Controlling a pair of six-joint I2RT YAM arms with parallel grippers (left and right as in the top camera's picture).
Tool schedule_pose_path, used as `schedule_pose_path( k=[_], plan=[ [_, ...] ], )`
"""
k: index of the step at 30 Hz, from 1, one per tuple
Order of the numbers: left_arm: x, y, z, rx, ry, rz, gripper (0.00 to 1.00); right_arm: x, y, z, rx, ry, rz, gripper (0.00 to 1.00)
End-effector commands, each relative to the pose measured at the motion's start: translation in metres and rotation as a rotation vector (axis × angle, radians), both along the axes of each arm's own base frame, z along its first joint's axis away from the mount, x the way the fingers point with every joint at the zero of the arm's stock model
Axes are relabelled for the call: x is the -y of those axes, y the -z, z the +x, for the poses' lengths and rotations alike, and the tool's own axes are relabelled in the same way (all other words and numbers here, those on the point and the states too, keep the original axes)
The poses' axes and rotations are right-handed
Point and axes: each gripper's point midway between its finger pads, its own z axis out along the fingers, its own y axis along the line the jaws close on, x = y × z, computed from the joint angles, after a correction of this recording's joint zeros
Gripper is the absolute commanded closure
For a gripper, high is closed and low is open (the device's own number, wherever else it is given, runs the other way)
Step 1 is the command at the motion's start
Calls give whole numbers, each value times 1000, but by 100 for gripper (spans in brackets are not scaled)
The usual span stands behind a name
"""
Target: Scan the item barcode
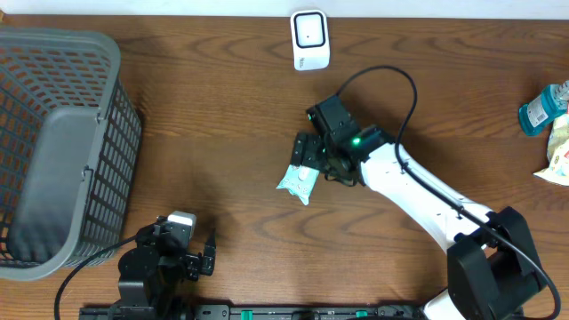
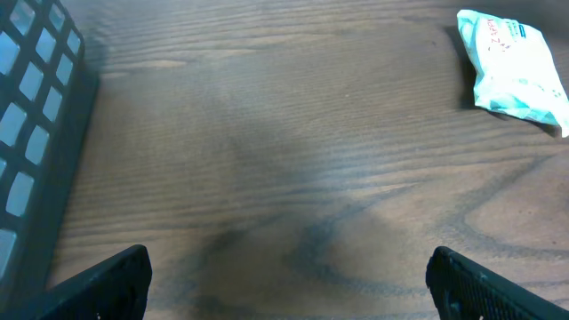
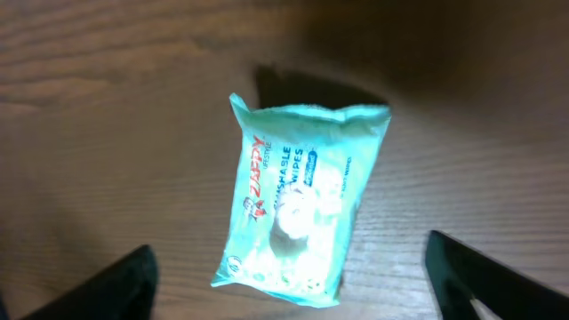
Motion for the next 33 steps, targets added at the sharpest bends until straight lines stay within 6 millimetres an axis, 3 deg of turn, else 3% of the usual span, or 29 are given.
schedule_pose_path(
  k=[1, 7, 18, 25, 29, 33],
  plan=[
    [3, -2, 0, 5, 8, -14, 1, 3, 14, -8, -36, 85, 10, 27],
    [3, -2, 0, 5, 8, -14, 1, 17, 31, -12, -43, 164, -30, 30],
    [3, -2, 0, 5, 8, -14, 1, 2, 57, -19, 14, 128, 19, 37],
    [3, -2, 0, 5, 8, -14, 1, 23, 93, -25, -6, 231, -52, 43],
    [3, -2, 0, 5, 8, -14, 1, 24, 109, -26, -30, 238, -65, 43],
    [3, -2, 0, 5, 8, -14, 1, 24, 111, -26, -34, 248, -63, 54]
  ],
)
